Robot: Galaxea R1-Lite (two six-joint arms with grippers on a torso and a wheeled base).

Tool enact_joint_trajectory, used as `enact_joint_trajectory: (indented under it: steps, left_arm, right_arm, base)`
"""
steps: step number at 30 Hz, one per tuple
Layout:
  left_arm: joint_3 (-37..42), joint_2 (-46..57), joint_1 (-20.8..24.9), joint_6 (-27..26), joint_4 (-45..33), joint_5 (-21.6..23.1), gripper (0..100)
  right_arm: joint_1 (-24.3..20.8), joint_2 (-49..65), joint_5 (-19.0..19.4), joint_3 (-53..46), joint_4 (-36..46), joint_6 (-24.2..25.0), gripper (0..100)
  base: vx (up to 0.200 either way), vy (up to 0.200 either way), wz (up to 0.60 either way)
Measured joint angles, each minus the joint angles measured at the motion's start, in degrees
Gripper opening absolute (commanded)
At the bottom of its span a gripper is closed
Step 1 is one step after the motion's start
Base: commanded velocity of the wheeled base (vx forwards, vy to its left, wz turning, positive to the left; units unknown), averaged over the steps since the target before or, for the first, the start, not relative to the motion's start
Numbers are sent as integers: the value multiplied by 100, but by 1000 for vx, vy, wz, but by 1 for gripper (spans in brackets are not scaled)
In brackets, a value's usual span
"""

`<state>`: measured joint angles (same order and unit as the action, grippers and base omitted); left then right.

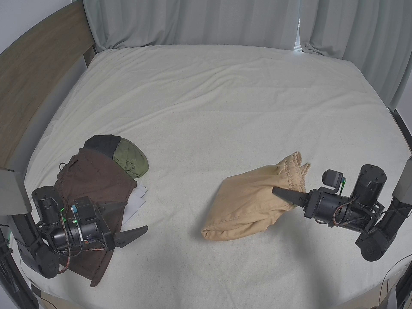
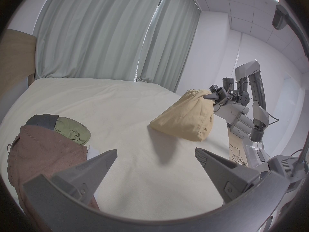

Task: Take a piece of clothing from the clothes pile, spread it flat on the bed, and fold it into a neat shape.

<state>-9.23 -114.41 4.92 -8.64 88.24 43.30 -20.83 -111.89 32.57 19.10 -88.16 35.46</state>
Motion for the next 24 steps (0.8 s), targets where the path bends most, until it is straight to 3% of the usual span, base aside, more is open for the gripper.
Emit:
enact_joint_trajectory:
  steps: [24]
  left_arm:
    - [39, 0, 0, -17, 11, -6, 100]
  right_arm:
    - [66, -234, 33, 2007, 41, 997, 0]
  base:
    - [0, 0, 0]
